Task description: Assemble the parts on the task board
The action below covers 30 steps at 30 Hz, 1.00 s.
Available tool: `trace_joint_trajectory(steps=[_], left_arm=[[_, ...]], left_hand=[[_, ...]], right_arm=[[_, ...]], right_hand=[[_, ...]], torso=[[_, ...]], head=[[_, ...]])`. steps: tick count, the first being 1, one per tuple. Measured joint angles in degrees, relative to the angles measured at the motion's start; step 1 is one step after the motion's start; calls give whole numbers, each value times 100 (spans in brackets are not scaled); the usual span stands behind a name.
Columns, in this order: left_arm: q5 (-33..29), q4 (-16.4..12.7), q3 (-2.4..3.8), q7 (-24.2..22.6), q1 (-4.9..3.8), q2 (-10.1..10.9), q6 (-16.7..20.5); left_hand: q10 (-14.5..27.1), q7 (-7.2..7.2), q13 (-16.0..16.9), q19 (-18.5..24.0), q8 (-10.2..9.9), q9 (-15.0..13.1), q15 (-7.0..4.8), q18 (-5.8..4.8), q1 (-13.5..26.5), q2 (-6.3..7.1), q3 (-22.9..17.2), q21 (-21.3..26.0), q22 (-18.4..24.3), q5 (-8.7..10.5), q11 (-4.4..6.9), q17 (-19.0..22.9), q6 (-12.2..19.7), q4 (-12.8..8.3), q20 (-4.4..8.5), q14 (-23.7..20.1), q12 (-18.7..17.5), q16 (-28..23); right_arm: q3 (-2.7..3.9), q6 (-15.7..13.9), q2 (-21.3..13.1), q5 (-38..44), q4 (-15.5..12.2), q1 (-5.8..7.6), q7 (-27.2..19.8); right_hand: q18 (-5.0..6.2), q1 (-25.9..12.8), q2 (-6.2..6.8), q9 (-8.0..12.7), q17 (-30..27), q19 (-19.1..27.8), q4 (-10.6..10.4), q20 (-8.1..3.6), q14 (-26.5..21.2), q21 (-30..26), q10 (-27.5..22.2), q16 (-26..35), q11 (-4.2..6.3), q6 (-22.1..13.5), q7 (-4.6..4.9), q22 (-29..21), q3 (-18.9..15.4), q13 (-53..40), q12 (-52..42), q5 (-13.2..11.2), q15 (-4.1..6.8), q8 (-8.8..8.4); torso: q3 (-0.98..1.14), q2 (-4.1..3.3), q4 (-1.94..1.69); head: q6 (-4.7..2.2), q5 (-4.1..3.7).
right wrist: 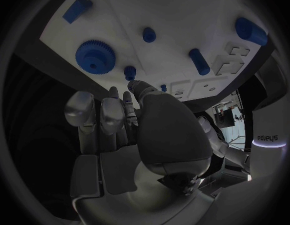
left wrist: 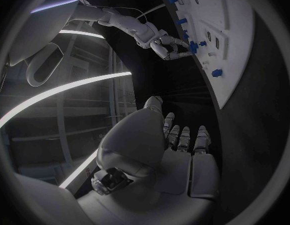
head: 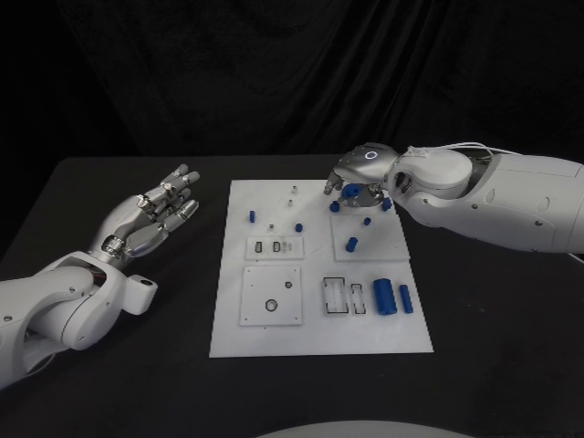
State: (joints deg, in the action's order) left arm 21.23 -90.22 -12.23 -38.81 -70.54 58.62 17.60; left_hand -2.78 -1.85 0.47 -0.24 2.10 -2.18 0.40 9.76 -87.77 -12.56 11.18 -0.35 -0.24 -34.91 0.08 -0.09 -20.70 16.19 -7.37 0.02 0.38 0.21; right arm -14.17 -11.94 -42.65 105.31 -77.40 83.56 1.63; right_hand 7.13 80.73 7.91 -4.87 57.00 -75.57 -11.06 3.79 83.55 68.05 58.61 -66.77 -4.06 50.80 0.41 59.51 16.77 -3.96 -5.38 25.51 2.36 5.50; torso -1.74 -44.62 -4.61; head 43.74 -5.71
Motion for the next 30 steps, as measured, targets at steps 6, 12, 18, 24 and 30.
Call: trace_joint_trajectory(steps=[6, 12, 18, 24, 30], left_arm=[[1, 10, 0, 0, -1, -10, -2], [2, 32, 0, -1, -2, -26, -4], [2, 40, -1, -1, -2, -27, -7], [3, 45, -1, -1, -2, -25, -11], [3, 58, -1, -1, -2, -36, -15]], left_hand=[[21, 0, 0, 0, 0, 0, 0, 0, 0, 0, 0, 0, 0, 0, -21, 0, 0, 0, 0, 0, 0, 0], [21, 0, 0, 0, 0, 0, 0, 0, -20, -20, 0, 0, 0, 0, -21, -1, 0, 0, 0, 0, 0, 0], [21, 0, -1, 0, 0, 0, 0, 0, -20, -20, -16, 0, 0, 0, -21, 1, 0, 16, 0, 0, 0, 0], [1, 0, -1, 0, 0, 1, 0, 0, -20, -20, -16, 0, -1, 0, -41, 4, 0, 16, -1, 0, 0, 0], [21, -44, -1, 0, 0, 1, 0, 0, -20, -20, -16, 0, -1, 0, -61, 4, 0, 16, -1, 0, 0, 0]], right_arm=[[0, 23, 37, 1, 56, -21, -28], [0, 49, 43, 2, 76, -38, -68], [0, 67, 21, 2, 77, -46, -117], [0, 122, 1, 2, 77, -48, -143], [0, 183, 21, 3, 111, -71, -163]], right_hand=[[0, -30, 30, -15, 30, 0, -33, 0, 0, 50, 118, -26, 17, 77, 37, 84, 33, -9, 0, 0, 0, 27], [0, -47, 47, -32, 67, 0, -48, 0, 0, 121, 188, -47, 41, 119, 38, 169, 47, -9, 0, 0, 0, 27], [0, -70, 70, -32, 89, -20, -64, 20, 0, 133, 213, -71, 29, 139, 18, 215, 63, -14, 0, 0, 0, 27], [0, -90, 91, -26, 52, -20, -63, 20, 0, 133, 189, -71, 51, 106, -14, 229, 95, 2, 111, 0, 0, 4], [0, -91, 91, -26, 42, -20, -63, 20, 0, 133, 188, -71, 50, 106, -15, 226, 95, 2, 111, 0, 0, 4]], torso=[[-5, 1, -7], [-9, 1, -7], [-18, 4, -3], [-26, 11, 4], [-27, 17, 7]], head=[[32, 6], [59, 4], [81, 29], [87, 54], [82, 58]])
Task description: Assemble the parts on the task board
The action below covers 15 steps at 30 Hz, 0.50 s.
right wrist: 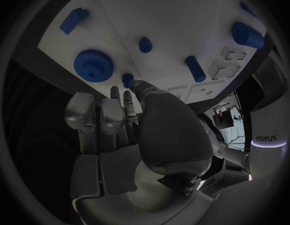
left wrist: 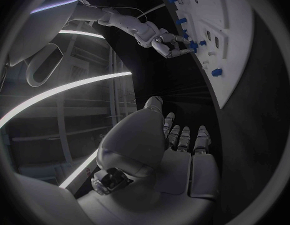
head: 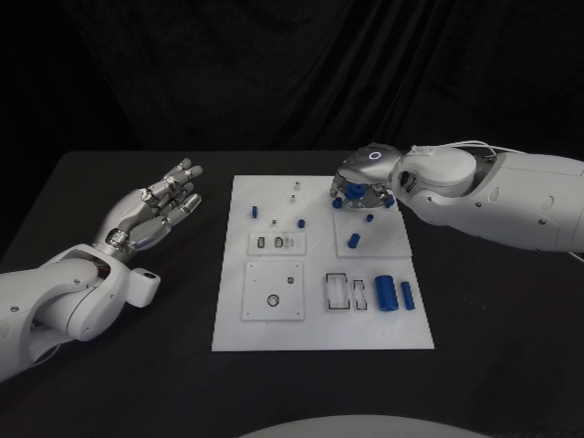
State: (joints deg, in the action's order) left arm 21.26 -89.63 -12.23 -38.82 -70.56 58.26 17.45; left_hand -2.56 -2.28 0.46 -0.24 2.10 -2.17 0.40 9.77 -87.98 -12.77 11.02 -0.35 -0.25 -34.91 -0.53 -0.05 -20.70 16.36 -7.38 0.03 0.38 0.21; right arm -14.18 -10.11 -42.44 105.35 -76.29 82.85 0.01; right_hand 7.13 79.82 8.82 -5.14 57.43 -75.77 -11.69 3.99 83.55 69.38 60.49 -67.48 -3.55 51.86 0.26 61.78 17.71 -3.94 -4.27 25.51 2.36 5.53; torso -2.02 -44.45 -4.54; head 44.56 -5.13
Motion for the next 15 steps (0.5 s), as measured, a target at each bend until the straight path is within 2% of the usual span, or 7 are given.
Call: trace_joint_trajectory(steps=[10, 15], left_arm=[[1, 19, 1, -1, 0, -9, -7], [1, 25, 0, -1, -1, -14, -11]], left_hand=[[0, -29, 0, 0, 0, -7, 0, 0, 0, 0, -31, 0, 0, 0, 0, -1, -29, 0, 0, 0, 0, 0], [20, -29, 0, 0, 0, -7, 0, 0, 0, 0, -31, 0, 0, 0, -20, -1, -29, 0, 0, 0, 0, 0]], right_arm=[[1, 24, 93, 1, 163, -87, -50], [1, 9, 156, 1, 256, -158, -93]], right_hand=[[0, 0, 0, -7, -31, 0, 17, 0, 0, 0, 0, 27, -1, 0, 0, 0, 49, -1, 0, 0, 0, 0], [1, 2, -2, -78, -27, 21, 64, -21, -12, 0, 33, 27, 32, 201, 6, 26, 143, -1, 0, 0, 12, 63]], torso=[[-11, 5, 0], [-16, 5, 0]], head=[[10, 12], [15, 9]])
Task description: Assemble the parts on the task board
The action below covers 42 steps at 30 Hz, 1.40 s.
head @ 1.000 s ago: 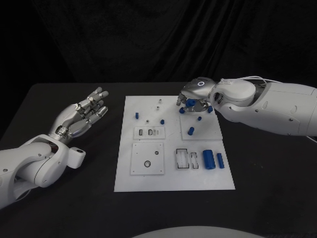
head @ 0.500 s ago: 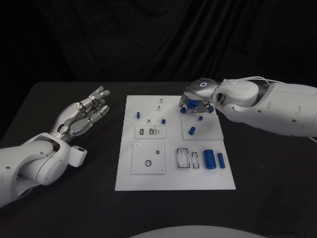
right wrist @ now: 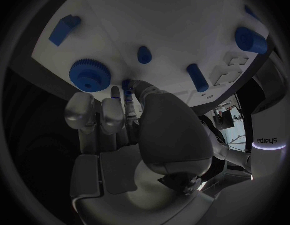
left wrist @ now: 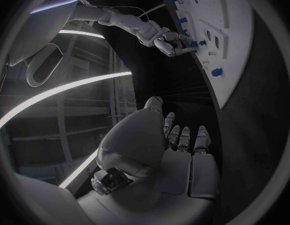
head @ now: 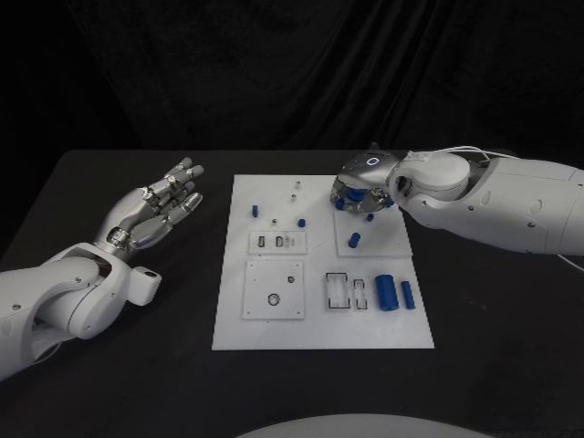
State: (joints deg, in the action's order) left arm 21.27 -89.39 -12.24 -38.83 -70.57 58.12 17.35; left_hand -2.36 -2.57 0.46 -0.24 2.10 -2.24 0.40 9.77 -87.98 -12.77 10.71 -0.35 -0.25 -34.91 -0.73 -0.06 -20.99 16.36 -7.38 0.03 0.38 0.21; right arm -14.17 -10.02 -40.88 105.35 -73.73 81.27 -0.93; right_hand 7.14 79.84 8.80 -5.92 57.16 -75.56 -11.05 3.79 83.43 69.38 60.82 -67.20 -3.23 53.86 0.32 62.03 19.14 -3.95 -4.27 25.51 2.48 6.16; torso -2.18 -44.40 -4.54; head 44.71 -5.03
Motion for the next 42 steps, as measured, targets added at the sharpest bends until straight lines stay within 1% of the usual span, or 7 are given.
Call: trace_joint_trajectory(steps=[12, 16, 18, 24, 34, 36, 42], left_arm=[[0, 33, 0, 0, 0, -40, -11], [1, 34, 0, -1, 0, -47, -20], [2, 34, 0, -1, 0, -42, -25], [2, 30, 0, -1, 0, -4, -27], [2, 10, 0, -1, 0, 27, -27], [2, 7, 0, -1, 0, 27, -27], [2, 7, 0, -2, 0, 8, -27]], left_hand=[[-20, -5, 0, -3, 0, 1, 43, 0, -22, 22, 0, 0, 0, 0, -20, -2, -6, 0, -3, 0, 0, 0], [-20, -21, 0, -21, 0, 1, 42, 0, -22, 22, 0, 0, 0, 0, -20, -3, -21, 0, -22, 0, 0, 0], [-20, -21, 0, -21, 0, -5, 42, 0, -22, 22, 0, 0, 0, 0, -20, -3, -21, 0, -22, 0, 0, 0], [-23, -43, 0, 0, 0, -6, 44, 0, -22, 22, -17, 0, 0, 0, -22, -3, -43, -15, -43, -2, 0, 0], [-40, -75, 4, 0, 0, -13, 83, 0, -22, 22, -32, 0, 0, 0, -39, -3, -76, 0, -43, 0, 0, 0], [-40, -76, 5, 0, 0, -13, 83, 0, -22, 22, -32, 0, 0, 0, -39, -2, -76, 0, -43, 0, 0, 0], [-40, -75, 5, 0, 0, -13, 83, 0, -22, 22, -32, 0, 0, 0, -39, 1, -75, 0, -43, 0, 0, 0]], right_arm=[[14, -366, 210, 0, 292, -101, -196], [17, -531, 237, 0, 342, -118, -269], [17, -608, 233, 0, 346, -125, -300], [11, -773, 167, 0, 280, -130, -344], [42, -946, 247, -158, 123, 224, -304], [56, -971, 337, -225, 190, 281, -269], [70, -1012, 631, -365, 514, 325, -158]], right_hand=[[0, 138, -136, -235, 93, -3, 142, -79, 17, 56, 467, -34, 167, 440, 72, 158, 206, -14, -69, -7, 113, 210], [0, 236, -66, -278, 74, 8, 201, -130, 1, 56, 759, -33, 228, 691, 111, 185, 241, -27, -138, -33, 141, 389], [0, 243, -73, -278, 34, 21, 265, -144, 10, 56, 864, -14, 202, 738, 66, 188, 210, -34, -194, -54, 195, 500], [1, 260, -89, -277, 25, 9, 310, -175, 11, 56, 1005, 0, 142, 774, 30, 233, 178, -42, -217, -57, 194, 608], [-8, 257, -93, -276, 35, -11, 310, -195, 31, 56, 1066, 0, 162, 807, -3, 263, 149, -45, -217, -29, 214, 632], [-92, 254, -96, -276, 59, -11, 277, -195, 32, 56, 1100, 0, 189, 807, -3, 281, 116, -76, -187, -29, 214, 632], [-91, 242, -108, -276, 125, -11, 285, -195, 32, 85, 1129, -29, 203, 807, -3, 318, 108, -78, -170, -29, 214, 636]], torso=[[-3, -6, -10], [-4, -7, -14], [-6, -7, -13], [-10, -4, -10], [-14, 3, -7], [-16, 4, -1], [-18, 3, -2]], head=[[18, -9], [15, -4], [20, 18], [26, 87], [-62, 154], [-64, 168], [-65, 192]])
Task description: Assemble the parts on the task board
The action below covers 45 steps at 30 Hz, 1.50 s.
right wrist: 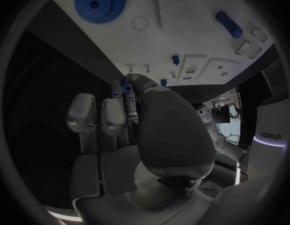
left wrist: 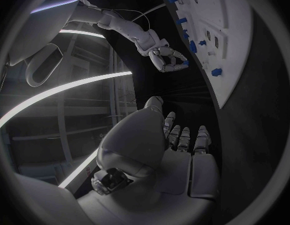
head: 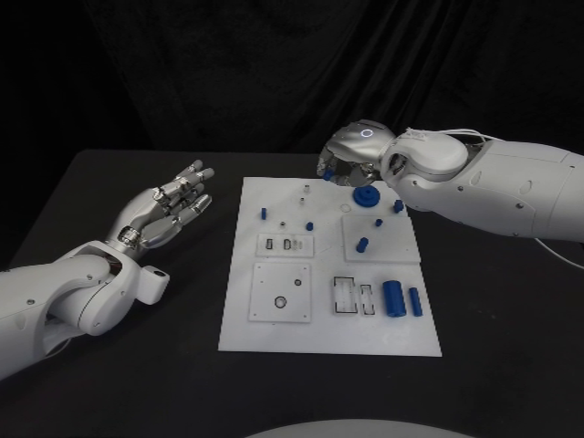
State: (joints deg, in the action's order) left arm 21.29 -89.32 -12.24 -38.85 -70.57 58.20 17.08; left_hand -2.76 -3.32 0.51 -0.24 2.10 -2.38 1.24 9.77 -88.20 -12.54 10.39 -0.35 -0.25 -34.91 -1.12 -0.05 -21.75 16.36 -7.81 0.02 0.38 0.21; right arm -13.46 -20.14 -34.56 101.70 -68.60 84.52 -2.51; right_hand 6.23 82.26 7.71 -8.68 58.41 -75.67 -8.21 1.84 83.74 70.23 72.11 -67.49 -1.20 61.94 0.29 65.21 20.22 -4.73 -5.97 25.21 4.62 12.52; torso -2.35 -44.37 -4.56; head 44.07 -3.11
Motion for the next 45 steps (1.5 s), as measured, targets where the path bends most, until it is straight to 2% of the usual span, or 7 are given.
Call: trace_joint_trajectory(steps=[9, 17, 24, 33, 45], left_arm=[[1, 7, 0, 0, 0, -32, -3], [1, 6, 0, 0, 0, -68, -9], [1, 3, 0, 0, 0, -63, -13], [1, -4, 0, 0, 0, -63, -19], [2, -3, 0, 0, 0, -72, -36]], left_hand=[[0, 0, -1, 0, 0, 0, 0, 0, 0, 0, 0, 0, 0, 0, 0, 0, 0, 0, 0, 0, 0, 0], [0, 3, -1, 0, 0, 1, 0, 0, 0, 0, 0, 0, 0, 0, 0, 0, 3, 0, 0, 0, 0, 0], [0, 3, -1, 0, 0, 1, 0, 0, 0, 0, 0, 0, 0, 0, 0, -1, 3, 0, 0, 0, 0, 0], [0, 3, -2, -21, 0, 1, 0, 0, 0, 0, 0, 0, 0, 0, 0, -3, 3, 0, -21, 0, 0, 0], [20, 3, -2, -21, 0, 2, 0, 0, 0, 0, 0, 0, 0, 0, -19, -4, 4, 0, -21, 0, 0, 0]], right_arm=[[8, 18, 423, -101, 471, 5, 89], [12, 107, 663, -137, 767, -45, 105], [11, 236, 696, -152, 816, -80, 108], [11, 392, 703, -159, 816, -106, 109], [11, 515, 740, -163, 848, -157, 106]], right_hand=[[0, -24, -22, 0, 34, 0, -8, 0, 0, 1, 69, -21, 10, -30, 30, 31, -25, 1, 37, 0, 0, 12], [1, -40, -34, 1, 31, 0, -6, 0, 0, 1, 88, -20, 28, -63, 63, 49, -27, 23, 89, -2, -1, 19], [1, -50, -25, 0, 9, 0, -16, 0, 1, 1, 88, -20, 28, -86, 86, 48, -48, 28, 130, -2, -1, 19], [2, -87, -33, 0, -10, 0, -15, 0, 0, 1, 45, -20, 27, -115, 115, 58, -49, 36, 171, -3, -1, 17], [2, -96, -41, 0, -33, 0, -8, 0, -3, 1, 45, 2, 26, -135, 135, 79, -56, 36, 181, -24, -5, -1]], torso=[[-5, -7, -23], [-7, -24, -53], [-14, -46, -90], [-19, -64, -105], [-23, -62, -83]], head=[[-1, 9], [28, -50], [25, -74], [10, -108], [48, -79]])
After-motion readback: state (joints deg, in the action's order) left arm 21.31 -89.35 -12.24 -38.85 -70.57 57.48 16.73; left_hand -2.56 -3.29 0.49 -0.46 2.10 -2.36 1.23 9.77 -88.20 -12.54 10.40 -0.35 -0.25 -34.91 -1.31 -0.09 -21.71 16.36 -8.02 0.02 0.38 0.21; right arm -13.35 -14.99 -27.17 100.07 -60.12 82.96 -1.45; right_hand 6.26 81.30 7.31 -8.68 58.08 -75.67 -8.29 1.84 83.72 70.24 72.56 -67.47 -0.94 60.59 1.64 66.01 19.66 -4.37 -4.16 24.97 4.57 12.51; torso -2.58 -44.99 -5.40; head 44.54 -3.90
